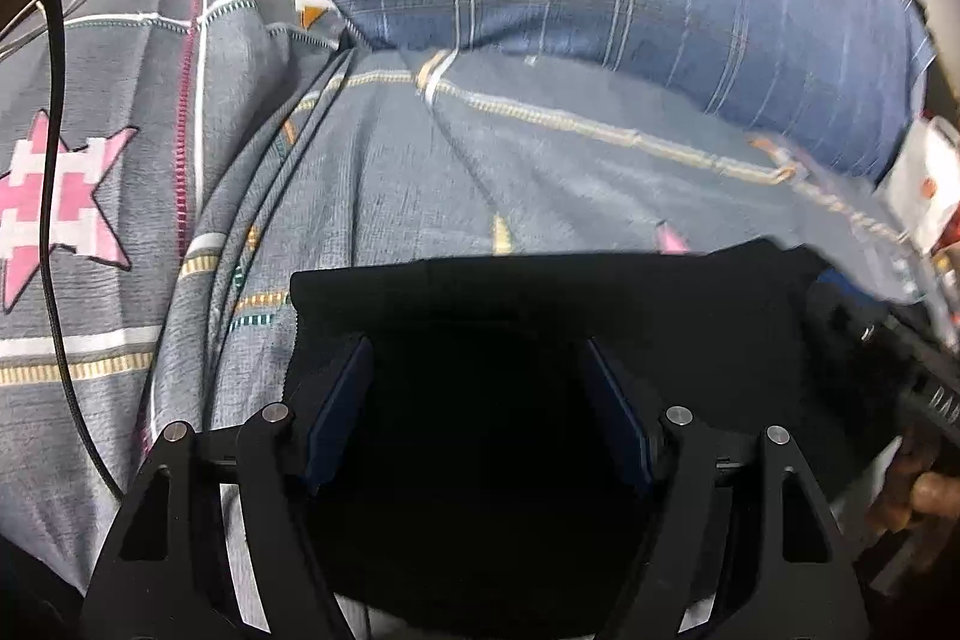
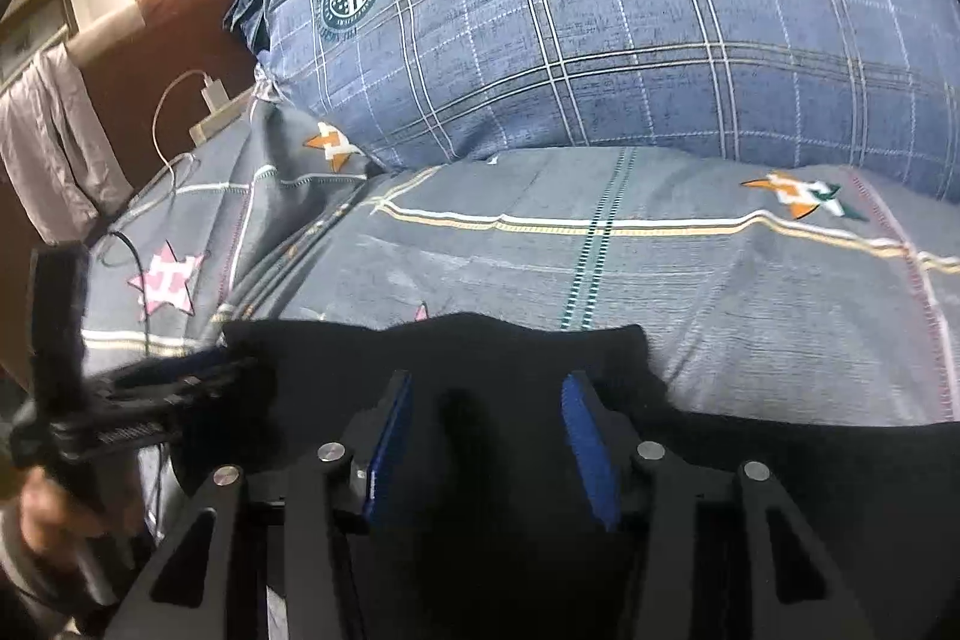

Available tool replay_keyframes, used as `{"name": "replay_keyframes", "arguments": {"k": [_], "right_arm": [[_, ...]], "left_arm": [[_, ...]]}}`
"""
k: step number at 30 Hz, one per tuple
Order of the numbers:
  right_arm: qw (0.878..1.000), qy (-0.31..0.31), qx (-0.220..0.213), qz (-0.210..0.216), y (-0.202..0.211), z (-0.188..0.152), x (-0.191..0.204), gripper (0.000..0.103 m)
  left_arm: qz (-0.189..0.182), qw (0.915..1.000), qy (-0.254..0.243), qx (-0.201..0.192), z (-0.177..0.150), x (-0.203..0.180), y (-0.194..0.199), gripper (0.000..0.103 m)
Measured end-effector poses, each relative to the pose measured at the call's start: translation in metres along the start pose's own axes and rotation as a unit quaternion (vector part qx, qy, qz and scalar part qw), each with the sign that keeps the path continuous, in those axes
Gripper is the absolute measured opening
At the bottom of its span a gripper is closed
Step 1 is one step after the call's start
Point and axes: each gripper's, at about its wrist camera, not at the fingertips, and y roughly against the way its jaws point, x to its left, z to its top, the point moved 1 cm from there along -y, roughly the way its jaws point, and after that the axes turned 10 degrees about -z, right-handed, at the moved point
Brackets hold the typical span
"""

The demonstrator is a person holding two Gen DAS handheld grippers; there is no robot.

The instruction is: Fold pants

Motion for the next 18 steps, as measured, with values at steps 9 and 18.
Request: {"name": "replay_keyframes", "arguments": {"k": [9, 18], "right_arm": [[0.999, 0.029, 0.009, -0.043, -0.006, 0.005, -0.001, 0.045], [0.997, 0.033, -0.002, -0.068, 0.040, -0.029, -0.007, 0.047]], "left_arm": [[-0.003, 1.0000, 0.001, 0.000, 0.004, 0.000, 0.009, 0.075], [-0.017, 0.9997, -0.012, -0.016, 0.000, -0.029, 0.018, 0.075]]}}
